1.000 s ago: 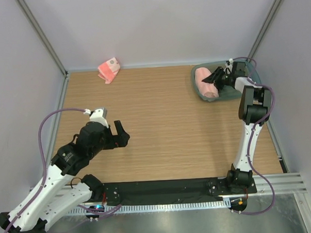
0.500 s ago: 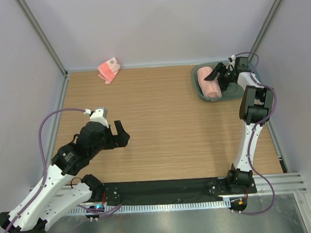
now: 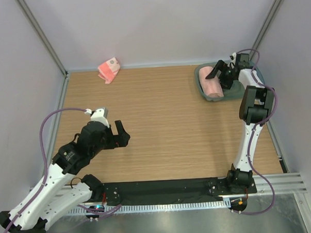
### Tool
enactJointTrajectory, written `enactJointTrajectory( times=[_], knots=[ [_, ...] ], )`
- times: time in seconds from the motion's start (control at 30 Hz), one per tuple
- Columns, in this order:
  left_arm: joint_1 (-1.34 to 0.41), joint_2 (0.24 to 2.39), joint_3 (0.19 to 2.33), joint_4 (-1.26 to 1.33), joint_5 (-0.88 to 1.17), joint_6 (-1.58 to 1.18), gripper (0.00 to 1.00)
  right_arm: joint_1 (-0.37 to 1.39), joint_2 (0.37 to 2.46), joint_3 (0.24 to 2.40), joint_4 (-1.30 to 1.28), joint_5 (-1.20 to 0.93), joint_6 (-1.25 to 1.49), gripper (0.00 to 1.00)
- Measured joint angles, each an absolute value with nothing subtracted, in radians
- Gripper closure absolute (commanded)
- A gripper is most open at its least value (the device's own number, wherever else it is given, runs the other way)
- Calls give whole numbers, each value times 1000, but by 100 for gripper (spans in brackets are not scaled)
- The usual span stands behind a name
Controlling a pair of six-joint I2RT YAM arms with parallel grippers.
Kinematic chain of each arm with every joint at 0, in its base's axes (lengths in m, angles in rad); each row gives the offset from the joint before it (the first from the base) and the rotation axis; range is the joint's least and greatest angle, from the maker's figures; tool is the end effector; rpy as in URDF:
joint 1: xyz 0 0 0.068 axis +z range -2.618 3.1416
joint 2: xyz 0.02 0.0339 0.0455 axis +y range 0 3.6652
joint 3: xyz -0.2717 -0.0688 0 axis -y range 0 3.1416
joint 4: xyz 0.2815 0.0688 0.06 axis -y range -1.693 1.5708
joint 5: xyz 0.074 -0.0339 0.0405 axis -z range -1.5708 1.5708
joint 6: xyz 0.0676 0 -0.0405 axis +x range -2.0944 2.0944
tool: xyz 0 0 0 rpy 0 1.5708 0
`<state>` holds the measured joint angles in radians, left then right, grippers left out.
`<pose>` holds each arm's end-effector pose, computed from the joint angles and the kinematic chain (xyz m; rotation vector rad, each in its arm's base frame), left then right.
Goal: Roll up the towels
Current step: Place the rolled towel into the container, then grab a towel with the left arm
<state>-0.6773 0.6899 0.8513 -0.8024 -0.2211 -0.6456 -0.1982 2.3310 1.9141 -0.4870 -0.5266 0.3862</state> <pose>0.1580 -0.1080 0.3072 -0.0890 2.2365 -0.4928 0.5663 -0.0791 0.1472 0.4831 2.3944 0.7318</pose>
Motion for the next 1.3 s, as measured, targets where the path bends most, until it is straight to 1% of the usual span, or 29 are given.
enactJointTrajectory(
  times=[0.3, 0.53, 0.8, 0.9, 1.03, 1.17, 1.23, 1.3],
  knots=[
    [-677, 699, 851, -802, -221, -646, 0, -199, 2328, 1971, -532, -477, 384, 0],
    [-677, 702, 851, -802, -221, -646, 0, -199, 2279, 2008, -577, -347, 372, 0],
    [-677, 712, 851, -802, -222, -646, 0, -192, 2152, 1997, -602, -238, 368, 0],
    [-677, 727, 851, -802, -226, -646, 0, -170, 2004, 1894, -590, -178, 367, 0],
    [-662, 780, 852, -802, -234, -645, 0, -67, 1756, 1764, -562, -119, 381, 0],
    [-633, 860, 873, -803, -270, -641, 0, 165, 1524, 1627, -495, -71, 387, 0],
    [-630, 885, 891, -801, -292, -636, 0, 274, 1457, 1566, -463, -74, 389, 0],
    [-627, 913, 927, -795, -329, -627, 0, 334, 1404, 1480, -426, -85, 409, 0]
  ],
)
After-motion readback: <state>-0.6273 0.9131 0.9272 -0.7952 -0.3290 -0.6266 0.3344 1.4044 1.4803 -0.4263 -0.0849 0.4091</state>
